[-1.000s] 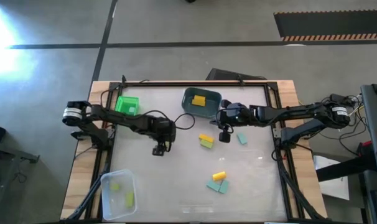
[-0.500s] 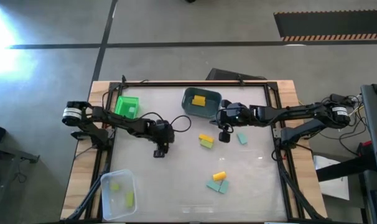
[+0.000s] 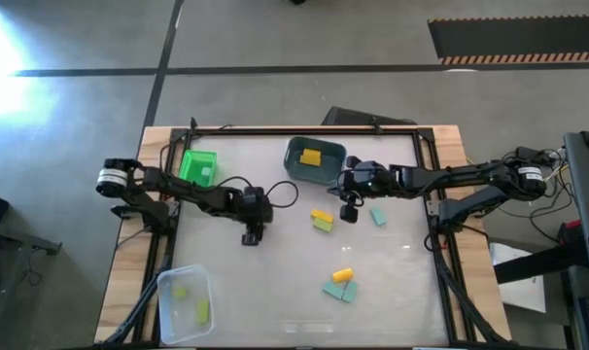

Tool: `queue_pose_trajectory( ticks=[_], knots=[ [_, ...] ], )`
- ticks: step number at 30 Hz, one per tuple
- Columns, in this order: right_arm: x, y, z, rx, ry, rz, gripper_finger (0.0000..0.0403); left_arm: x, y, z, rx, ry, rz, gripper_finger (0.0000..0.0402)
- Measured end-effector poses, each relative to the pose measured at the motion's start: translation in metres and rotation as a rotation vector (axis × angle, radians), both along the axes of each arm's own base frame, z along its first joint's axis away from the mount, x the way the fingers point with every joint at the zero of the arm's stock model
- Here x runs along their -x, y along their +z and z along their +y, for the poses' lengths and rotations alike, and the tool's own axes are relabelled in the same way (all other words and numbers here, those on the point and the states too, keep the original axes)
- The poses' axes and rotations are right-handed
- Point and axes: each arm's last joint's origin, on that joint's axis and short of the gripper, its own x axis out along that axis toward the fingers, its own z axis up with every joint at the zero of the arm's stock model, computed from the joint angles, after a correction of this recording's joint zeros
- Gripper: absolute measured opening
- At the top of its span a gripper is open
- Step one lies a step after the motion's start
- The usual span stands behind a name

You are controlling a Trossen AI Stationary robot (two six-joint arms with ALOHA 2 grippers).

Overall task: Sort & place blocks by color
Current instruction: Put the green block into the transparent bin

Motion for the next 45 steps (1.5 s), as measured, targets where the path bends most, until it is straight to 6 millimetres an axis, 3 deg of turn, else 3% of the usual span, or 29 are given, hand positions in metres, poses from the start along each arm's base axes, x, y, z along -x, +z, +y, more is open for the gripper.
queue_pose_trajectory(
  ticks=[3,12,17,21,25,30,34,38,45],
  knots=[
    [0.000,0.000,0.001,-0.002,0.001,0.000,0.0009,-0.002,0.009,-0.004,-0.024,0.015,-0.027,0.0141],
    [0.000,0.000,0.001,-0.008,-0.004,0.000,0.0009,-0.007,0.083,-0.038,0.070,0.019,-0.300,0.0141],
    [0.000,-0.001,0.001,-0.009,-0.004,0.003,0.0009,0.012,0.124,-0.071,0.224,0.055,-0.326,0.0140],
    [0.001,-0.002,0.001,-0.015,-0.008,0.004,0.0009,0.044,0.148,-0.097,0.346,0.136,-0.189,0.0141],
    [-0.005,0.009,-0.001,0.055,0.029,-0.081,0.0009,0.077,0.155,-0.114,0.437,0.316,-0.019,0.0141],
    [-0.023,0.065,-0.013,0.334,0.074,-0.431,0.0009,0.103,0.151,-0.126,0.532,0.464,0.192,0.0141],
    [-0.033,0.090,-0.023,0.406,0.034,-0.585,0.0009,0.115,0.145,-0.129,0.557,0.539,0.370,0.0141],
    [-0.047,0.096,-0.029,0.427,0.022,-0.620,0.0009,0.118,0.134,-0.131,0.550,0.592,0.430,0.0141],
    [-0.066,0.080,-0.034,0.416,0.034,-0.540,0.0009,0.126,0.118,-0.132,0.565,0.671,0.558,0.0141]
  ],
)
